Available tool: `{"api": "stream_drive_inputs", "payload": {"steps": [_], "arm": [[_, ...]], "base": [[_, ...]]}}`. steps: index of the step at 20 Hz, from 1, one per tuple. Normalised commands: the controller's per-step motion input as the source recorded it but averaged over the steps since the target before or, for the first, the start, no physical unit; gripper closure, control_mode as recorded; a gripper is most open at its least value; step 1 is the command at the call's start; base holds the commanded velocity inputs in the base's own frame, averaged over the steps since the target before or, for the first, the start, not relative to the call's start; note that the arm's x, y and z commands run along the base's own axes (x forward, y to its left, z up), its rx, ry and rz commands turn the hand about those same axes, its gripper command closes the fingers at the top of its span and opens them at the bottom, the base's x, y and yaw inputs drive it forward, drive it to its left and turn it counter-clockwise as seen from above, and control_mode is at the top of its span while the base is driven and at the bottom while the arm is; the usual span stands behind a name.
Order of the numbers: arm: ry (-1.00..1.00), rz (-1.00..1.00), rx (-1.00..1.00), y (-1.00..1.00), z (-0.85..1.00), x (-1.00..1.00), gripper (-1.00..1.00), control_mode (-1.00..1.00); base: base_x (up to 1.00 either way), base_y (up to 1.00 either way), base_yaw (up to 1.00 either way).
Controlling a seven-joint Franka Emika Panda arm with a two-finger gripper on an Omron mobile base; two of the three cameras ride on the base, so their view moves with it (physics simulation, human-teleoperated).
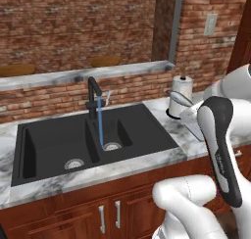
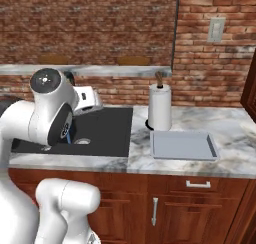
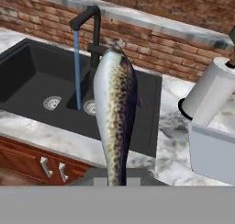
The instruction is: Take the fish out of the fridge, briefly rinse it in the sink, and place it on the tray next to the sink.
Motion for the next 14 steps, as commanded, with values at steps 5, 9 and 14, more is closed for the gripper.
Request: {"api": "stream_drive_inputs", "payload": {"steps": [5,9,14], "arm": [[0.41,0.29,-0.03,0.03,-0.17,0.62,1.0,-1.0],[0.21,0.43,-0.13,0.34,-0.55,0.24,1.0,-1.0],[0.2,0.38,-0.1,0.57,-0.48,0.23,1.0,-1.0]], "base": [[0.0,0.0,0.0],[0.0,0.0,0.0],[0.0,0.0,0.0]]}}
